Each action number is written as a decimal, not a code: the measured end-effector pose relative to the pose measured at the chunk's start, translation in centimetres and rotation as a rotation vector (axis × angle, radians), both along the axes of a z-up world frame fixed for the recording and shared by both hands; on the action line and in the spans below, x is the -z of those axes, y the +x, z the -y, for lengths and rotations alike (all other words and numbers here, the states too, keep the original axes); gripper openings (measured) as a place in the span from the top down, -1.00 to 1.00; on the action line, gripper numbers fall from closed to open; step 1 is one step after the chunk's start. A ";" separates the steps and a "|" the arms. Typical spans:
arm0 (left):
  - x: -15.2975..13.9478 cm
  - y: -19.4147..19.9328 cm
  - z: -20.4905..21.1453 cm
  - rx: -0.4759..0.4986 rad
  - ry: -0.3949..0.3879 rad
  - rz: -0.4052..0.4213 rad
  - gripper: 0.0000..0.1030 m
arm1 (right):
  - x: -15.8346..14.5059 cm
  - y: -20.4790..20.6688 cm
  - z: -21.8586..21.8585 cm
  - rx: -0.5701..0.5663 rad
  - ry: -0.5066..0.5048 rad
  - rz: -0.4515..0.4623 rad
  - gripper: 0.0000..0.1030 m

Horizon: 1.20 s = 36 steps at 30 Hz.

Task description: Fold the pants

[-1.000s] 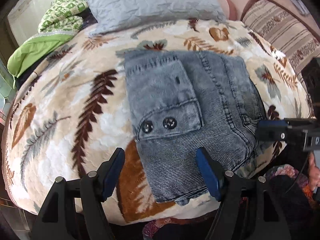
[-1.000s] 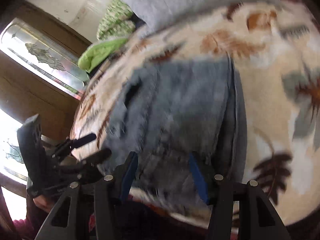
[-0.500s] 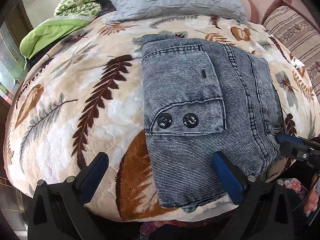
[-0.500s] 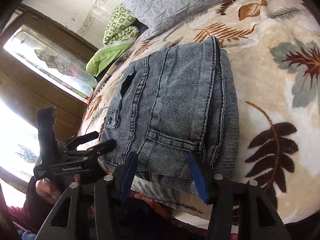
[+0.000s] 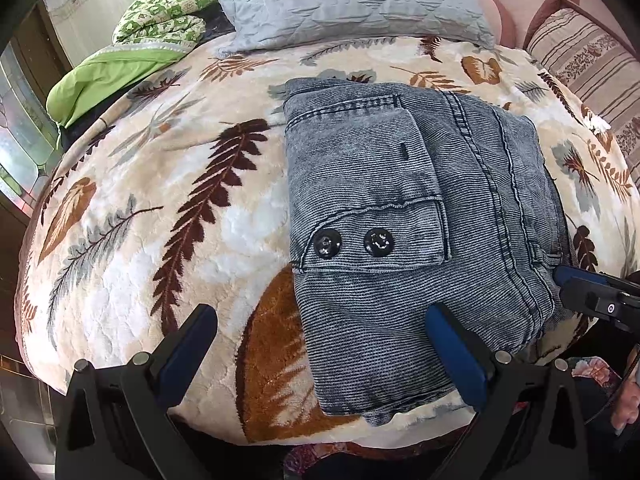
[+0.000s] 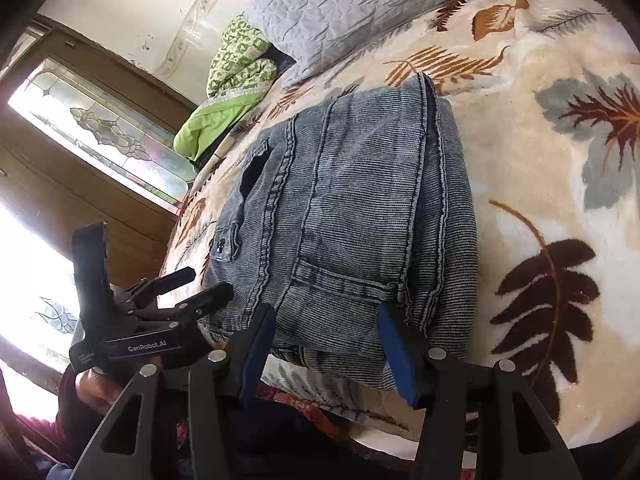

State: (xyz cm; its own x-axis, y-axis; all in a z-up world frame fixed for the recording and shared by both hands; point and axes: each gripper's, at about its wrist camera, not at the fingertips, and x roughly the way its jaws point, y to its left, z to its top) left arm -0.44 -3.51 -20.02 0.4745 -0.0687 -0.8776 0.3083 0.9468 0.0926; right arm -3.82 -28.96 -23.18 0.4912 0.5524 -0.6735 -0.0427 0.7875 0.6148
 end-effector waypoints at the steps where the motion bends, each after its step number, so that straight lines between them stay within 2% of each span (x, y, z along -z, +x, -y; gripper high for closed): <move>1: 0.0 0.0 0.0 -0.002 0.001 0.002 -1.00 | 0.0 -0.1 0.0 0.000 -0.002 0.003 -0.12; 10: -0.8 0.3 0.2 0.012 0.026 -0.021 -1.00 | -0.4 -0.3 -0.3 0.005 -0.021 0.002 -0.12; 12: -1.6 0.9 0.1 0.022 0.027 -0.026 -1.00 | -0.9 -0.2 -0.4 0.000 -0.036 -0.015 -0.11; 16: -4.0 2.5 -0.6 0.011 0.014 0.022 -1.00 | -2.3 0.8 0.2 0.017 -0.076 -0.061 -0.11; 20: -5.1 5.5 -0.8 -0.014 0.001 0.044 -1.00 | -4.8 2.6 1.6 0.062 -0.088 0.004 -0.11; 24: -3.4 8.6 0.5 -0.024 0.034 0.000 -1.00 | -5.9 5.9 2.1 0.103 -0.105 0.021 -0.11; 29: -0.2 10.7 2.4 -0.031 0.094 -0.078 -1.00 | -4.5 10.0 2.2 0.171 -0.050 -0.041 -0.11; 33: 0.3 10.6 2.6 -0.040 0.104 -0.077 -1.00 | -1.5 10.6 1.8 0.185 -0.013 -0.159 -0.12; 36: 0.2 10.6 2.7 -0.042 0.109 -0.074 -1.00 | -0.8 9.3 2.6 0.199 0.051 -0.110 -0.12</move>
